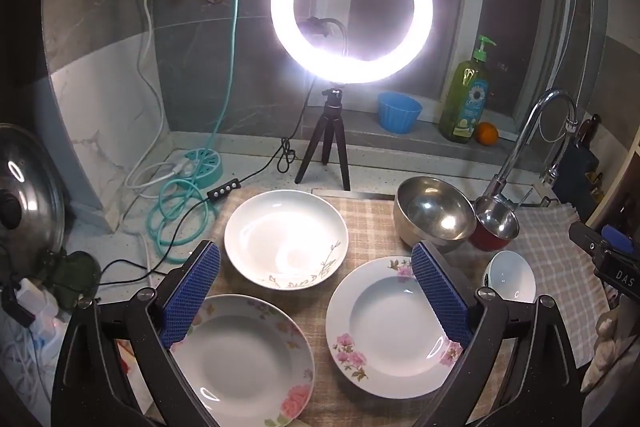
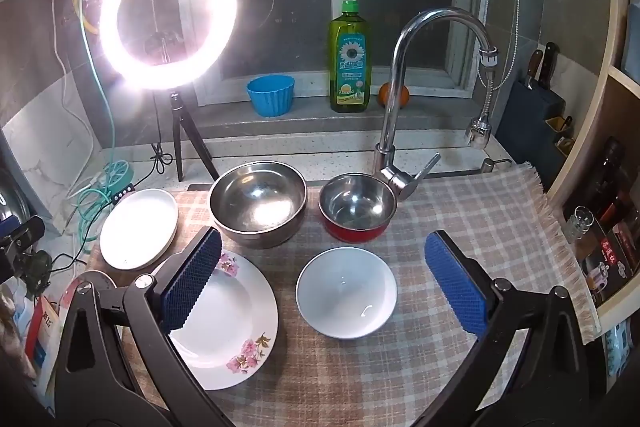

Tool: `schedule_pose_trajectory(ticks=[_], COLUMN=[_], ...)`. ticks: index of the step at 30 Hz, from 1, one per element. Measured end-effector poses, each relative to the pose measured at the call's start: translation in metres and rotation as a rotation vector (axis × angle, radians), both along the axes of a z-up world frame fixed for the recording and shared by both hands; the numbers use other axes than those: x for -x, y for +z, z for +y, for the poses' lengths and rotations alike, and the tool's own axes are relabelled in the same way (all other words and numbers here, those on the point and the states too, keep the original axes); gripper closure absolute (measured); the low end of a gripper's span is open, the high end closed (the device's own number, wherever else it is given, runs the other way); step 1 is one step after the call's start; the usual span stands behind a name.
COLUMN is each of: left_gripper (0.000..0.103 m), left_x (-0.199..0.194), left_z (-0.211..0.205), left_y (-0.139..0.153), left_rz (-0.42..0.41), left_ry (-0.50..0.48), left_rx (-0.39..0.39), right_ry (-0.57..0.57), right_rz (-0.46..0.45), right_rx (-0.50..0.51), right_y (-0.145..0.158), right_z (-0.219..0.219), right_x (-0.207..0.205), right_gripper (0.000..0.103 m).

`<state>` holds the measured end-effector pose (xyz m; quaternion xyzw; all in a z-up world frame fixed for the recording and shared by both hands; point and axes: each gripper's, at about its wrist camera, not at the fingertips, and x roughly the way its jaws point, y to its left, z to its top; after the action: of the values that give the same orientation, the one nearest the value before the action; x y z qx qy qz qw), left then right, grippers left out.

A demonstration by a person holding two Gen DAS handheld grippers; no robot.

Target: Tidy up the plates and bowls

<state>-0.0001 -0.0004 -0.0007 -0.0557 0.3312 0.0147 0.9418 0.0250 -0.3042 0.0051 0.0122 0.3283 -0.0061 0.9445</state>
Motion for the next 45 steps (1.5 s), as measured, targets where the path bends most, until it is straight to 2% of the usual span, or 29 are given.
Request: schedule_pose_trajectory(ticks=[45], left_gripper=[0.006], left_x=[-0.010], left_z=[-0.011], left_y=[0.001], left_rz=[-0.008], left_ry=[-0.034], left_rx=[-0.012], right_ry=[-0.012], right_rz=[0.005], right_rx=[0.000], right_y=[-0.001], right_z=[-0.004], right_x=[-0.007], right_gripper=[0.000])
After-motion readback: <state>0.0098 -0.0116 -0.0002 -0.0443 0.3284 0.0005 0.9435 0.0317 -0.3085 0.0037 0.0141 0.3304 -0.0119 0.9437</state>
